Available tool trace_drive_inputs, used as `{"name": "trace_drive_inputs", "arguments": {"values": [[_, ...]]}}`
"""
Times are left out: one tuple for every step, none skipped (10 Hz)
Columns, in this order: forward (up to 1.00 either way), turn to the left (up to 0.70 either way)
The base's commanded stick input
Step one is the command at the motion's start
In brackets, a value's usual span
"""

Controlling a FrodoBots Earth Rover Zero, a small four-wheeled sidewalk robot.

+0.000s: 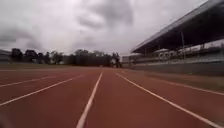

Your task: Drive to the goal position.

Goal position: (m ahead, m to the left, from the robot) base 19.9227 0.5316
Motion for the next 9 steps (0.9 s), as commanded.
{"name": "trace_drive_inputs", "arguments": {"values": [[0.70, 0.00], [0.70, 0.00], [0.70, 0.00], [0.70, 0.00], [0.70, 0.00], [0.70, 0.00], [0.70, 0.00], [0.70, 0.00], [0.70, 0.00]]}}
